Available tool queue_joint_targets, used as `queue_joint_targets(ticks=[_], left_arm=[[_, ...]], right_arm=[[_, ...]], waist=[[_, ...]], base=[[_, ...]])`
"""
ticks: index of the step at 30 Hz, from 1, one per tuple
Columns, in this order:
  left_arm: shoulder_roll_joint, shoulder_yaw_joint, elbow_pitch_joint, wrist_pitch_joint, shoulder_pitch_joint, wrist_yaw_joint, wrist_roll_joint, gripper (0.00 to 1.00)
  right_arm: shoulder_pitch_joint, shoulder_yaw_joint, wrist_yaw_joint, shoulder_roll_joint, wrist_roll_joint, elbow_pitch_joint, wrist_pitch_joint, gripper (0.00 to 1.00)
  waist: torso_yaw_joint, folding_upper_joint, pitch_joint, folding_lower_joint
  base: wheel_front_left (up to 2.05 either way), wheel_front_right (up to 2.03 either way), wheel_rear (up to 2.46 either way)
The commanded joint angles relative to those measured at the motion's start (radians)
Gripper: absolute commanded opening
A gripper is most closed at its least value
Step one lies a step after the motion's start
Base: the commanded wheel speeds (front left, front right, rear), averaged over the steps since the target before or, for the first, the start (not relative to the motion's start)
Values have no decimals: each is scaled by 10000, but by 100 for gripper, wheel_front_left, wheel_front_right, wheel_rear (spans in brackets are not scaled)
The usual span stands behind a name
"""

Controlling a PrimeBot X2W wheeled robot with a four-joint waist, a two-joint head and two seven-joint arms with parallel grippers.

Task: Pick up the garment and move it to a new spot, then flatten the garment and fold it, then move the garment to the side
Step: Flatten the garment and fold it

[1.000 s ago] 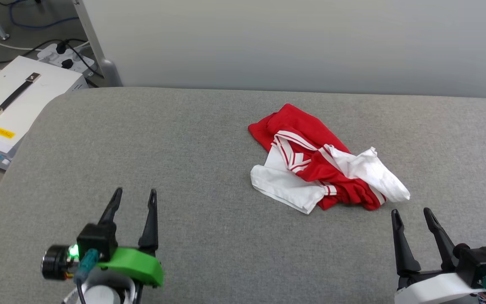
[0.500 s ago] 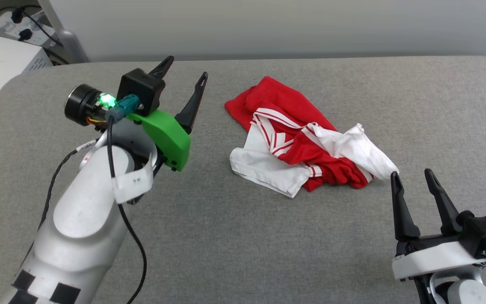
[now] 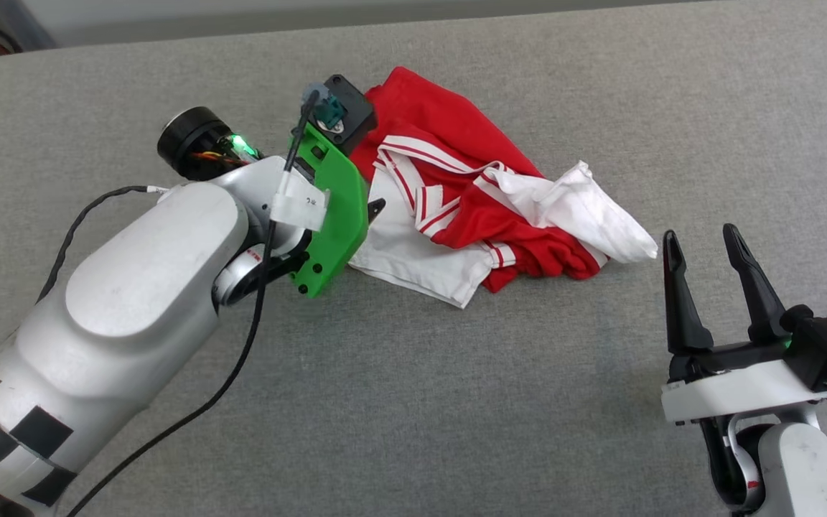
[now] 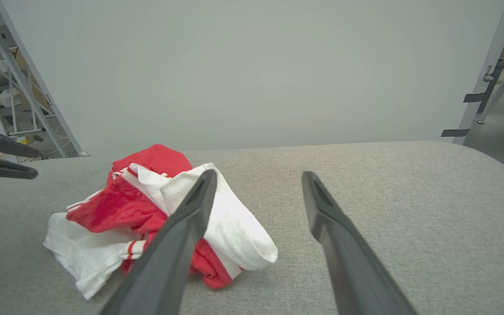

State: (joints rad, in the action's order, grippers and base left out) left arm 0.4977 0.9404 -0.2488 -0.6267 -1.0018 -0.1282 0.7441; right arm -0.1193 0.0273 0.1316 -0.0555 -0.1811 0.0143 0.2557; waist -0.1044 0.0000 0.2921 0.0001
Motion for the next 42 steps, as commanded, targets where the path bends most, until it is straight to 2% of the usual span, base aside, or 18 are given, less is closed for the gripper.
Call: queue_joint_targets(ticks=[1,4,10,16,17,18,26,32,37,42], left_arm=[[187,295,105,-205,-326,-24,277,100],[450,1088,170,-562,-651,-24,825,100],[734,2542,-296,-643,-1052,-24,1197,100],[862,3296,-891,-754,-852,-24,1156,100],[878,3333,-859,-759,-770,-24,1201,45],[876,3349,-829,-699,-719,-24,1259,0],[1079,3324,-191,965,-763,-24,1871,0],[2053,2909,536,1783,-331,48,2463,0],[3025,2807,1009,1908,512,467,2977,0],[3552,2783,900,2097,1466,858,3623,0]], right_arm=[[-245,58,-9,20,-77,48,61,100],[-440,131,-9,34,-111,63,61,100],[-738,155,-9,48,-162,119,61,100],[-877,170,-9,50,-260,121,61,100],[-866,148,-9,51,-255,114,61,100],[-845,118,-9,51,-246,107,61,100],[-453,-46,-9,52,-114,-36,61,100],[-132,-199,-9,52,50,-97,61,100],[19,-318,-9,52,162,-97,61,100],[22,-249,-9,52,235,-105,61,100]], waist=[[-475,0,605,-1],[-650,0,918,-1],[-880,0,1455,-1],[-1037,0,1606,-1],[-1031,0,1583,-1],[-1007,0,1546,-1],[-467,0,654,-1],[36,0,-42,-1],[288,0,-268,-1],[298,0,-249,-1]], base=[[0,0,0],[0,0,0],[0,0,0],[0,0,0],[0,0,0],[0,0,0],[0,0,0],[0,0,0],[0,0,0],[0,0,0]])
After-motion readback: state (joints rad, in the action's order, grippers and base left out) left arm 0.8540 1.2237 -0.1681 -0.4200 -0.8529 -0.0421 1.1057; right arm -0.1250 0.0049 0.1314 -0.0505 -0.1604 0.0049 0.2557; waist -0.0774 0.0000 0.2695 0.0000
